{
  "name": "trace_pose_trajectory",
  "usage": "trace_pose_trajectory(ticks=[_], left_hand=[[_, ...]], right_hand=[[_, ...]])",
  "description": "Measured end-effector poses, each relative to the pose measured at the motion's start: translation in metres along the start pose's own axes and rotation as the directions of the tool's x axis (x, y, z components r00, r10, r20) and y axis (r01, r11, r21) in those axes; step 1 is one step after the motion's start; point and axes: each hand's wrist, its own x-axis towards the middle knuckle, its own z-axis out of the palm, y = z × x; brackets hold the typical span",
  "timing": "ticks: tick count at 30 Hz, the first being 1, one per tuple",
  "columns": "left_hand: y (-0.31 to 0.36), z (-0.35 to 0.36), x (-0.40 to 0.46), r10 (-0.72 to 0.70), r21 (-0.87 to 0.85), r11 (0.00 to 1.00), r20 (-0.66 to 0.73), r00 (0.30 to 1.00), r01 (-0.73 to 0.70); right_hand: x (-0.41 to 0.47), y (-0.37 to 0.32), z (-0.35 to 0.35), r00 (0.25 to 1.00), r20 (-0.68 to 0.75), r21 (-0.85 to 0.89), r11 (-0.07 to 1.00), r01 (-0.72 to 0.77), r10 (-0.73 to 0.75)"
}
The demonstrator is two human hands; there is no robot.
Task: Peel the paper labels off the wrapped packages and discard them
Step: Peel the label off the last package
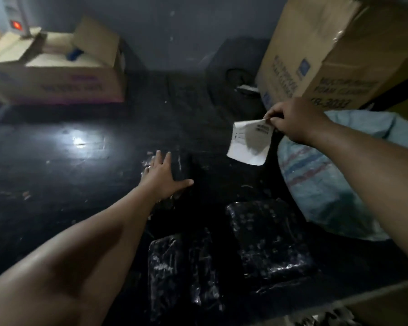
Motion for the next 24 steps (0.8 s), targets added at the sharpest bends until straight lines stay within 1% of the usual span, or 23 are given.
trace_pose_trajectory(ticks=[2, 4, 6, 9, 13, 16, 18, 21, 24], left_hand=[[0.04, -0.003, 0.005, 0.09, -0.005, 0.996, -0.076, 0.993, -0.091], [0.086, -0.003, 0.011, 0.188, 0.0, 0.982, -0.123, 0.974, -0.19], [0.139, 0.003, 0.013, 0.271, 0.013, 0.962, -0.134, 0.953, -0.272], [0.222, 0.02, 0.011, 0.366, 0.043, 0.93, -0.161, 0.917, -0.364], [0.331, 0.063, 0.001, 0.463, 0.033, 0.886, -0.152, 0.874, -0.463], [0.388, 0.104, -0.001, 0.461, 0.042, 0.887, -0.155, 0.874, -0.46], [0.414, 0.129, -0.004, 0.415, 0.038, 0.91, -0.105, 0.904, -0.413], [0.434, 0.157, -0.007, 0.341, 0.088, 0.939, -0.082, 0.937, -0.334], [0.437, 0.168, -0.003, 0.31, 0.132, 0.947, -0.132, 0.941, -0.294]], right_hand=[[-0.006, 0.027, -0.023, 0.999, -0.049, -0.033, 0.999, -0.013, 0.011], [-0.015, 0.057, -0.049, 0.996, -0.077, -0.059, 0.997, -0.043, 0.038], [-0.026, 0.093, -0.077, 0.993, -0.103, -0.079, 0.994, -0.069, 0.061], [-0.045, 0.149, -0.114, 0.989, -0.098, -0.138, 0.982, -0.127, 0.114], [-0.079, 0.223, -0.141, 0.976, -0.143, -0.189, 0.963, -0.191, 0.165], [-0.093, 0.262, -0.144, 0.97, -0.124, -0.185, 0.955, -0.232, 0.212], [-0.099, 0.281, -0.141, 0.972, -0.09, -0.176, 0.957, -0.229, 0.216], [-0.099, 0.302, -0.134, 0.975, -0.062, -0.161, 0.962, -0.221, 0.214], [-0.096, 0.313, -0.127, 0.983, -0.101, -0.174, 0.97, -0.169, 0.153]])
